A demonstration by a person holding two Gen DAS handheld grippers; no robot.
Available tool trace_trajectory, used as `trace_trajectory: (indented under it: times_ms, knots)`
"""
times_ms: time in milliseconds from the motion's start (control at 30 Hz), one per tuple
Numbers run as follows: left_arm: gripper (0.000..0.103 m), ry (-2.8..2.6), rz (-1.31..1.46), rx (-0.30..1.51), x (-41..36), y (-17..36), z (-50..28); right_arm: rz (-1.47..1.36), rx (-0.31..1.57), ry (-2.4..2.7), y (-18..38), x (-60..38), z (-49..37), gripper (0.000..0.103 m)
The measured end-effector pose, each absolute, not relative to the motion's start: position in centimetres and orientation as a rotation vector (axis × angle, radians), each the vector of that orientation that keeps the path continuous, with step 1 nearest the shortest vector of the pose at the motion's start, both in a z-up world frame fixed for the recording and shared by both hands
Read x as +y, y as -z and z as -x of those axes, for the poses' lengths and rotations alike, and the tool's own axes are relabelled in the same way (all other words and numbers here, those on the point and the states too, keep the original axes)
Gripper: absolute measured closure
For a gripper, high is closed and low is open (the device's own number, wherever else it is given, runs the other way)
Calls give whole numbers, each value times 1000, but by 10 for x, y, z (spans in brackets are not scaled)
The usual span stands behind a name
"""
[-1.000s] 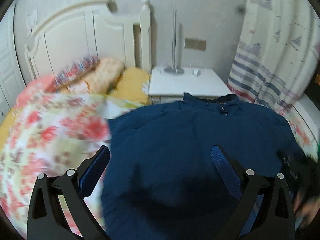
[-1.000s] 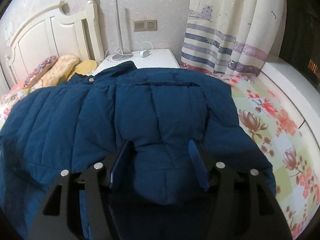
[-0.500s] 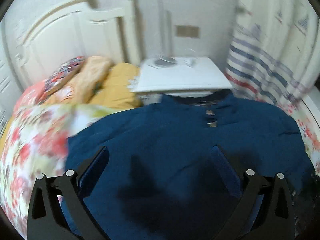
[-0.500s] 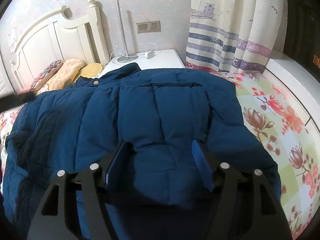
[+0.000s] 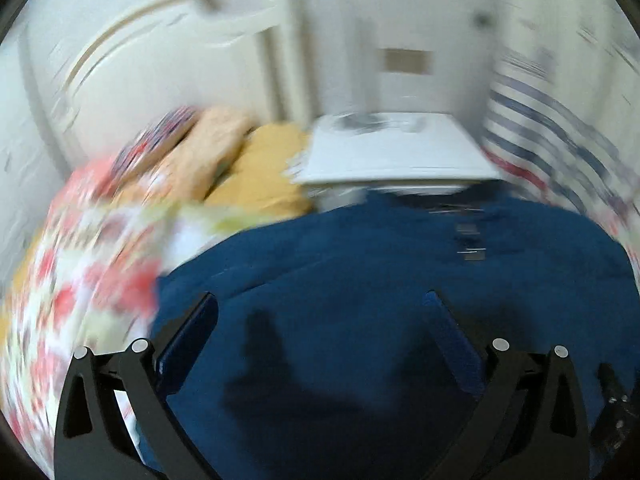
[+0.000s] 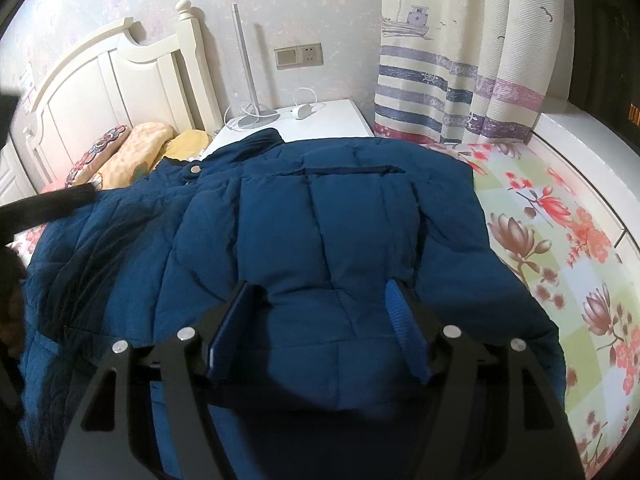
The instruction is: Fold large clothes
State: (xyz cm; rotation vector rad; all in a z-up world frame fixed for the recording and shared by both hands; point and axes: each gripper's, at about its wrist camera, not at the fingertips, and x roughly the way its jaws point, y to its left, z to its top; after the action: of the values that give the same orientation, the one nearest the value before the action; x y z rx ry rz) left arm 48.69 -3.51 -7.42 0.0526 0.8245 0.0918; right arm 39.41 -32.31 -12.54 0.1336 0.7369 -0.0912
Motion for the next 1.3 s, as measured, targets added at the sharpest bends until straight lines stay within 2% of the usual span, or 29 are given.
trace_trajectory:
  times_ms: [100,200,333,500,633,767,833,1000,1200,1300]
  knots:
    - [4,-109,3,900,0,100,-490,-132,737,91,125,-324,-394,34]
    - [4,-67,-40,833,-1,121,-483,-122,735,93,124,-322,-394,34]
    - [4,-71,-47,830,-4,124,-483,-123,715,122,116,-319,-386,32]
    - [4,-53,-9,831,2,122,-482,-50,629,115,81,-294,-388,17]
    - [4,-49,-2,831,4,122,-483,38,697,83,71,-272,-431,15]
    - [4,-48,2,830,5,123,-483,53,805,116,92,-273,-480,15]
    - [4,-46,5,830,5,123,-482,108,833,139,116,-275,-492,2]
    - [4,-46,3,830,4,123,-481,108,828,138,124,-273,-492,3]
    - [4,-48,1,831,3,123,-481,7,750,227,83,-310,-496,3]
    - [4,-49,-1,831,3,123,-481,-38,844,252,87,-346,-528,3]
